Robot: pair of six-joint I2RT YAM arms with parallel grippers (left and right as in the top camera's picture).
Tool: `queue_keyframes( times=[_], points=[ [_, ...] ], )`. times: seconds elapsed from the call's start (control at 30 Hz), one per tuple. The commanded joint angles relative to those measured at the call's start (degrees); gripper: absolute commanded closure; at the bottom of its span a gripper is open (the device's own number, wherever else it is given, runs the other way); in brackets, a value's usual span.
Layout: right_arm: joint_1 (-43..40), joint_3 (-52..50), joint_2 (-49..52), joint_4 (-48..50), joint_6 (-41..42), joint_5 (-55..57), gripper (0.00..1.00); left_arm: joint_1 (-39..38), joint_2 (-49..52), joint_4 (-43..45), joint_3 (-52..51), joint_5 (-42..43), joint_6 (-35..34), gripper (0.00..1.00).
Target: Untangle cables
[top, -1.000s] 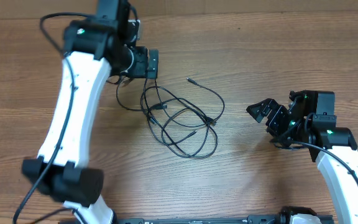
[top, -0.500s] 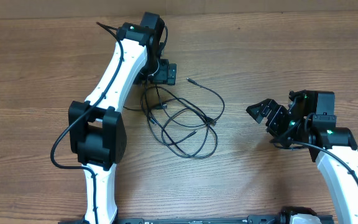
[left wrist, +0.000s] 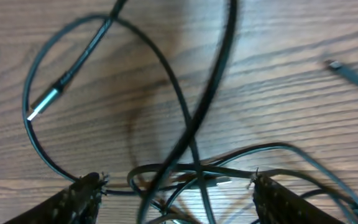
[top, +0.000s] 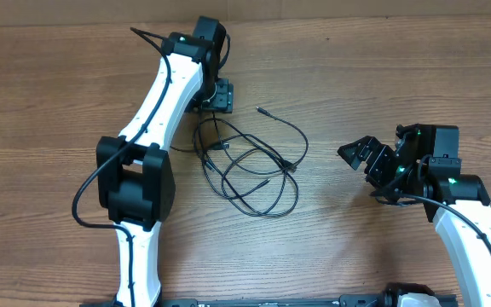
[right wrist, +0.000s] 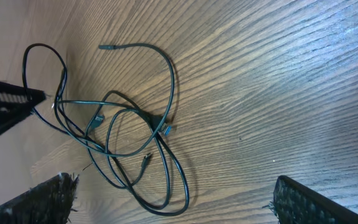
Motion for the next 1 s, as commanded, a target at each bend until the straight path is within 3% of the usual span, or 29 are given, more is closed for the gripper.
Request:
queue_keyframes(
  times=[0.0,0.07,0.1,0.13,0.17,0.33,0.57,0.63,0.67,0.73,0.93,0.97],
  points=[
    [-0.13,0.02,0.13,-0.22,-0.50,0.63,0.00,0.20,3.15,-0.83,0.20,-1.03,-0.35,0.34],
    [-0.13,0.02,0.13,-0.26,-0.50,0.63,0.00,0.20,3.74,-1.05,0.20,-0.81,-0.37,0.38],
    [-0.11,0.02,0.13,-0.35,-0.50,0.63,0.00,0.20,4.09,-1.07,0.20,-0.66,-0.35,0.56],
    [-0.11,0.02,0.13,-0.46,-0.52,0.66,0.00,0.20,4.26,-1.05,0.20,-0.17,-0.35,0.86],
    [-0.11,0.02,0.13,-0.50,-0.72,0.63,0.00,0.22,4.26,-1.03,0.20,0.17,-0.35,0.96],
    [-0.13,0.02,0.13,-0.66,-1.79,0.63,0.00,0.87,1.55,-0.59,2.12,6.05,1.77,0.96],
    [-0.11,0.02,0.13,-0.63,-1.77,0.61,0.00,0.72,-7.80,-1.31,7.65,6.51,2.03,0.96],
    [-0.13,0.02,0.13,-0.66,-1.77,0.61,0.00,0.74,-10.23,-1.09,7.91,6.14,2.29,0.71],
    [-0.11,0.02,0.13,-0.66,-1.77,0.59,0.00,0.74,-10.73,-1.11,7.91,6.08,2.60,0.72],
    [-0.11,0.02,0.13,-0.83,-1.77,0.61,0.00,0.85,-12.02,-2.03,7.93,6.16,3.52,0.96],
    [-0.11,0.02,0.13,-1.07,-1.77,0.61,0.00,0.81,-13.05,-3.37,7.91,6.12,3.52,0.96],
    [-0.13,0.02,0.13,-1.29,-1.79,0.61,0.00,0.83,-12.96,-3.32,7.82,6.10,3.52,0.76]
  ],
)
